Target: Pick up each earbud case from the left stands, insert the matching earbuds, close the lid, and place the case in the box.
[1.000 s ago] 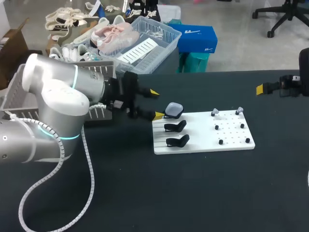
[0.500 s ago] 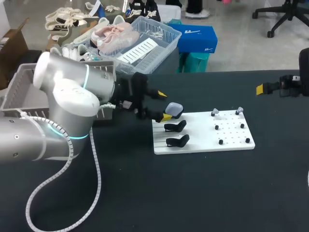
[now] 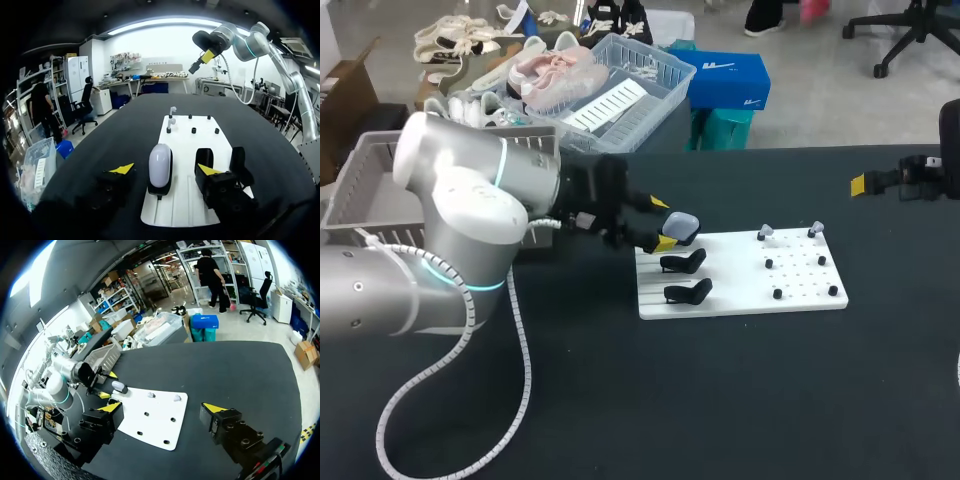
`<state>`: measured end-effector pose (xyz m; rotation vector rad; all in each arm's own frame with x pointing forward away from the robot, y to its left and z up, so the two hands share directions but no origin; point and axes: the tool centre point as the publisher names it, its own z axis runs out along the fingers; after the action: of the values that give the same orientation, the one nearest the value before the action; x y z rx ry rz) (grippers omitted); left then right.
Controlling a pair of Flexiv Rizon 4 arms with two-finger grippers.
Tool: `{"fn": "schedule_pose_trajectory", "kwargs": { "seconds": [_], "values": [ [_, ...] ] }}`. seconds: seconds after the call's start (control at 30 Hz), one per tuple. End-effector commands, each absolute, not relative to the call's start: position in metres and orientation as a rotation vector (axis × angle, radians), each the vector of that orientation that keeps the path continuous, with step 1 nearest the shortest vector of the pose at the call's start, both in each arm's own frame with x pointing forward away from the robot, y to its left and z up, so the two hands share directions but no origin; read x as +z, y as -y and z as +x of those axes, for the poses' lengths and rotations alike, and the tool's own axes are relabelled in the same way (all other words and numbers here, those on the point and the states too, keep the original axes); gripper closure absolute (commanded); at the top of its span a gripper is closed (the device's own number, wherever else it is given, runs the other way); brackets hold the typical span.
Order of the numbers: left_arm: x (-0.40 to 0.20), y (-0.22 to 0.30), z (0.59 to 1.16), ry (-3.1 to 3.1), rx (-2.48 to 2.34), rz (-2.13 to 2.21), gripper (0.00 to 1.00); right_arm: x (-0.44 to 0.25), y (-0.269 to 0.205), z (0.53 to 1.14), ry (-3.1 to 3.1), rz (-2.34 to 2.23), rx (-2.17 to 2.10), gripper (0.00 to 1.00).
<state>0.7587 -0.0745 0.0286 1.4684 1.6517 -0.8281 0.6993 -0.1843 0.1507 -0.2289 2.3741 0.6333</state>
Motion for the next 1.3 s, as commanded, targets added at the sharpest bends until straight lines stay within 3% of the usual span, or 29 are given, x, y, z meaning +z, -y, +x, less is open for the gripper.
{"fn": "schedule_pose_trajectory", "kwargs": {
  "seconds": [0.03, 0.07, 0.23, 0.3, 0.37, 0.53, 0.63, 0.67, 1.3],
  "values": [
    [0.0253, 0.0775, 0.7617, -1.66, -0.836, 1.471, 0.33, 0.1505, 0.1846, 0.6995, -2.374, -0.23, 0.634, 0.0],
    [0.0257, 0.0775, 0.7616, -1.662, -0.836, 1.47, 0.39, 0.1505, 0.1846, 0.6995, -2.374, -0.23, 0.634, 0.0],
    [0.0259, 0.078, 0.7622, -1.664, -0.833, 1.475, 0.38, 0.1505, 0.1846, 0.6995, -2.374, -0.23, 0.634, 0.0],
    [0.0259, 0.0781, 0.7624, -1.662, -0.831, 1.476, 0.45, 0.1505, 0.1846, 0.6995, -2.374, -0.23, 0.634, 0.0],
    [0.0258, 0.0781, 0.7616, -1.66, -0.827, 1.474, 0.46, 0.1505, 0.1846, 0.6995, -2.374, -0.23, 0.634, 0.0],
    [0.0255, 0.0768, 0.7617, -1.665, -0.827, 1.459, 0.38, 0.1505, 0.1846, 0.6995, -2.374, -0.23, 0.634, 0.0],
    [0.0246, 0.0763, 0.7632, -1.669, -0.824, 1.453, 0.04, 0.1505, 0.1846, 0.6995, -2.374, -0.23, 0.634, 0.0],
    [0.0246, 0.0762, 0.7632, -1.669, -0.823, 1.452, 0.02, 0.1505, 0.1846, 0.6995, -2.374, -0.23, 0.634, 0.0],
    [0.0265, 0.0762, 0.7635, -1.681, -0.823, 1.442, 0.0, 0.1505, 0.1846, 0.6995, -2.374, -0.23, 0.634, 0.0]
  ]
}}
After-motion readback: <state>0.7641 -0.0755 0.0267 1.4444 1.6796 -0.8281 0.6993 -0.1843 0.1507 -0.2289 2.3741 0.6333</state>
